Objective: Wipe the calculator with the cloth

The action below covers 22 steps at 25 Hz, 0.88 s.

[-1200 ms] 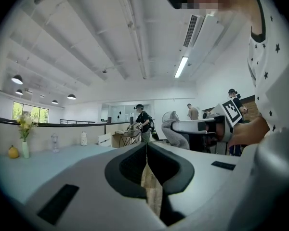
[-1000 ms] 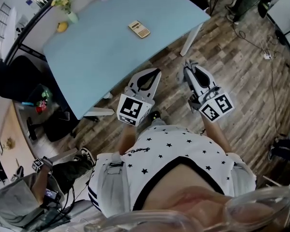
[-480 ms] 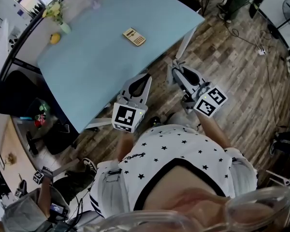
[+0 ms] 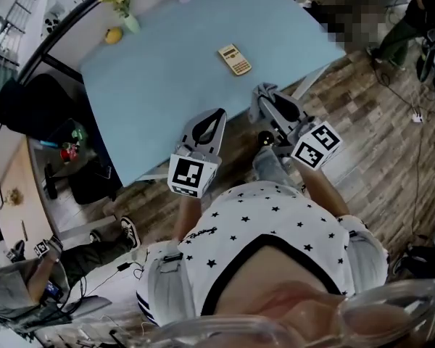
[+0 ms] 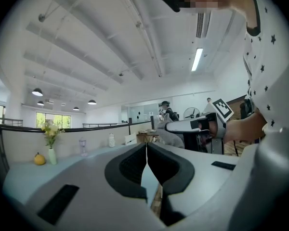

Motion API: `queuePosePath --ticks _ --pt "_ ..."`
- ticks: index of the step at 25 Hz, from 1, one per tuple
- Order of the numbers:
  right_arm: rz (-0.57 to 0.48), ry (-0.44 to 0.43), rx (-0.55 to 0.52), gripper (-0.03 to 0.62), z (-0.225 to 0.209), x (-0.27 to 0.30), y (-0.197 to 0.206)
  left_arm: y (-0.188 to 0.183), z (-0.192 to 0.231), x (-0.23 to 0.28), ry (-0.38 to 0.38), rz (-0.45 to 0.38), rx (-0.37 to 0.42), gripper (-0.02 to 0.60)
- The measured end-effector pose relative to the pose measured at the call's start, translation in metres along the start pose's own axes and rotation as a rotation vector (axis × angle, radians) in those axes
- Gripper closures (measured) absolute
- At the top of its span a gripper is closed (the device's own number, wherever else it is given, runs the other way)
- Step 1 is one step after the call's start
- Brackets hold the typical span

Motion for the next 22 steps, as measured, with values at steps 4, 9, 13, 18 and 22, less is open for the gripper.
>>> queuePosePath --ticks 4,9,13,18,22 --pt "0.017 -0.078 -0.044 0.546 -0.015 0.022 -0.010 0.001 0.019 0.014 -0.088 0.008 -0.033 0.551" --pt "0.055 -0.143 -0.046 0.546 -0.057 0.059 -0.025 -0.011 0.047 0.041 -0.177 0.021 -0.063 0.551" --pt "0.088 -0.174 -0.053 0.546 -0.083 0.073 -0.029 -0.011 0.055 0.063 -0.208 0.043 -0.105 0.551" --pt "0.122 -0.222 -0.034 0.546 -0.115 0.094 -0.037 -0.014 0.071 0.084 -0.273 0.068 -0.136 0.551" --pt "0.158 -0.248 -0.054 0.546 -0.139 0.111 -0.044 -0.018 0.083 0.105 -0.299 0.083 -0.168 0.551"
Point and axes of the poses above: the fingertips, and each gripper's own axes: x forward along the fingers, z to its left, y out of its underside, the point moved 3 cm from there along -x, backward along the fingers, and after that the axes turned 15 degrees about z, right-handed, at the moved point
